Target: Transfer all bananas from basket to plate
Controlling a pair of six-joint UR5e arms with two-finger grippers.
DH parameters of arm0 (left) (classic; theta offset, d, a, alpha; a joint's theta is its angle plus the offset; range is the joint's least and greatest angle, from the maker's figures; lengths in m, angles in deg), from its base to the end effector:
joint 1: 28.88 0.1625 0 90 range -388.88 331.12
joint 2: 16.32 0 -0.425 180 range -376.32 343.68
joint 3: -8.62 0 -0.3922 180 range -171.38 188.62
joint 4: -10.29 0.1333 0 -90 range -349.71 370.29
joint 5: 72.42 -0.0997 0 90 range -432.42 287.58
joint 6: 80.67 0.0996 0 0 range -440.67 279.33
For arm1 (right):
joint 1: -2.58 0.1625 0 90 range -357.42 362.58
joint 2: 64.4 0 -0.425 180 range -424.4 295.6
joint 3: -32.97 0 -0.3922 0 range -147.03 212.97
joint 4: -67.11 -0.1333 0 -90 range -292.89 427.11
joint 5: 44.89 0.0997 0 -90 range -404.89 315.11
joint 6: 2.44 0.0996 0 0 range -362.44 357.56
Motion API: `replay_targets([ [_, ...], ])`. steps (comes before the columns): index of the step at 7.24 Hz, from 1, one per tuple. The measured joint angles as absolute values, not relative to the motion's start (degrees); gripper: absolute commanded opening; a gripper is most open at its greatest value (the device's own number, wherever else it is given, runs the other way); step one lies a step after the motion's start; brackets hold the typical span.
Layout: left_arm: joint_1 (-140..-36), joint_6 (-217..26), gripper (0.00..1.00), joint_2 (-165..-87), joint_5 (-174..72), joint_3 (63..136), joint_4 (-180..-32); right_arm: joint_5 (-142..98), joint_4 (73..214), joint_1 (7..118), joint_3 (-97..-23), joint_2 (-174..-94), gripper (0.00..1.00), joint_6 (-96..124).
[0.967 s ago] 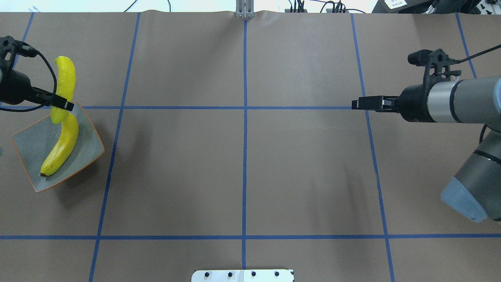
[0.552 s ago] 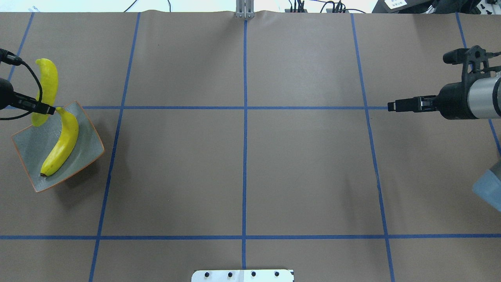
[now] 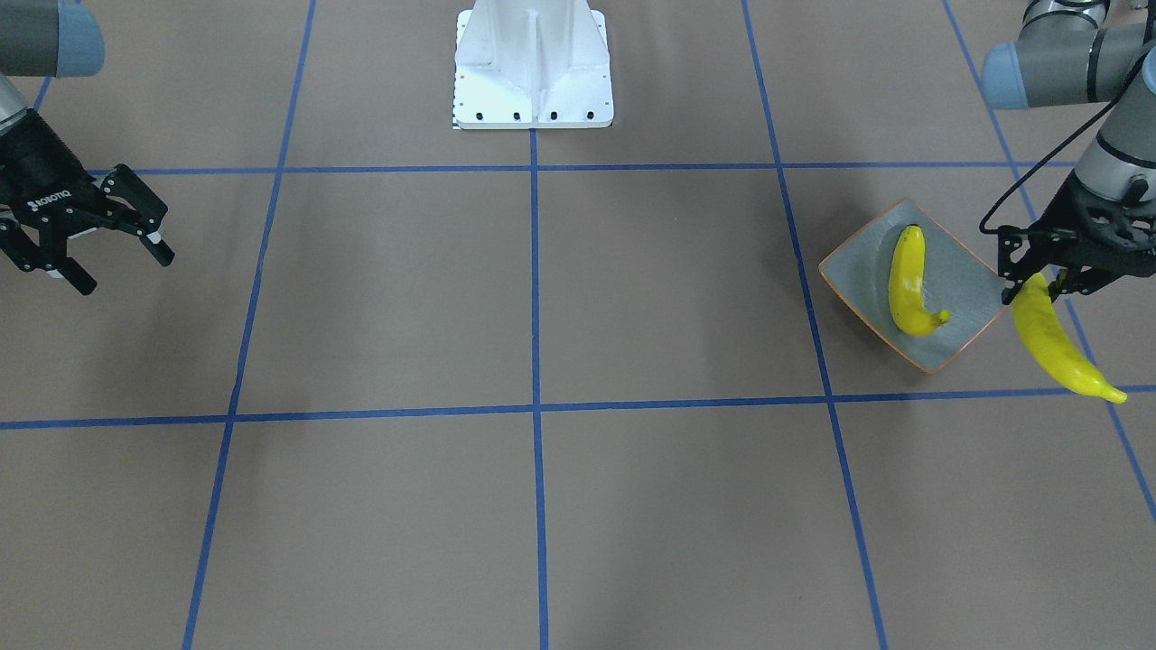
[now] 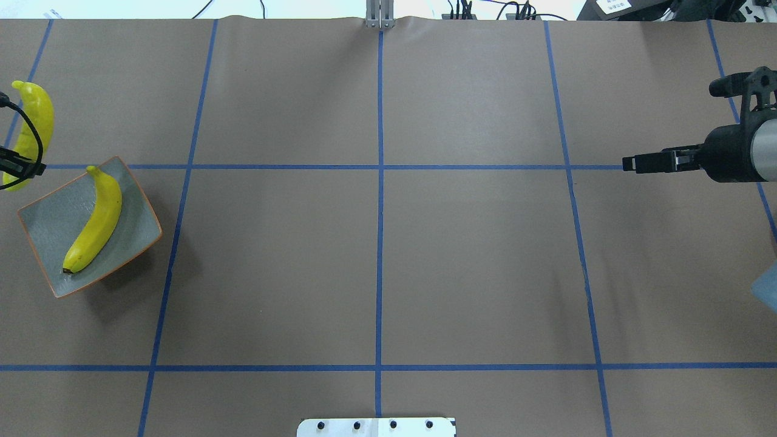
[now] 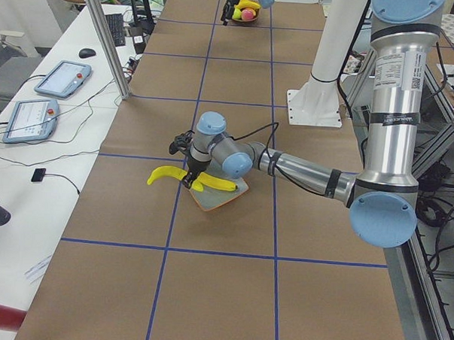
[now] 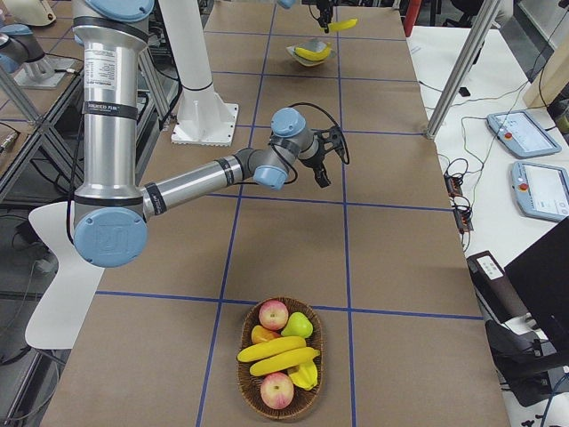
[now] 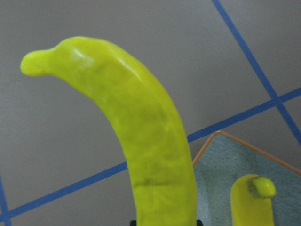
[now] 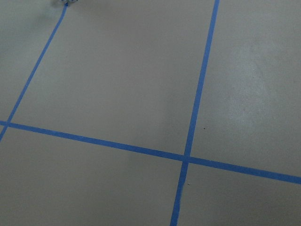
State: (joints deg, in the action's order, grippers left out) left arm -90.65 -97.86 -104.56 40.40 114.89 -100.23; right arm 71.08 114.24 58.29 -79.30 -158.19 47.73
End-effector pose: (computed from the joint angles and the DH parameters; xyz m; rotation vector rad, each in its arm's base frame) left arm 0.1536 -0.4862 0.5070 0.4089 0.5907 0.3061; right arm -0.1908 -0.4391 0.4177 0.5025 -1.0067 0.0047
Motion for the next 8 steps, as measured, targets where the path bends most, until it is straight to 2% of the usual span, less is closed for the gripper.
replay_targets([
  [2, -86.2, -94.0, 0.0, -104.2, 33.7, 120.6, -86.0, 71.1, 114.2, 58.4, -79.4, -159.1, 1.0, 48.1],
  [4, -80.6, -93.5, 0.0, -105.3, 31.4, 122.1, -76.6, 71.2, 114.1, 58.4, -79.7, -159.4, 1.0, 48.5],
  [8, -75.9, -93.4, 0.0, -106.1, 29.8, 122.5, -70.6, 71.0, 113.8, 58.5, -81.0, -159.9, 1.0, 48.4],
])
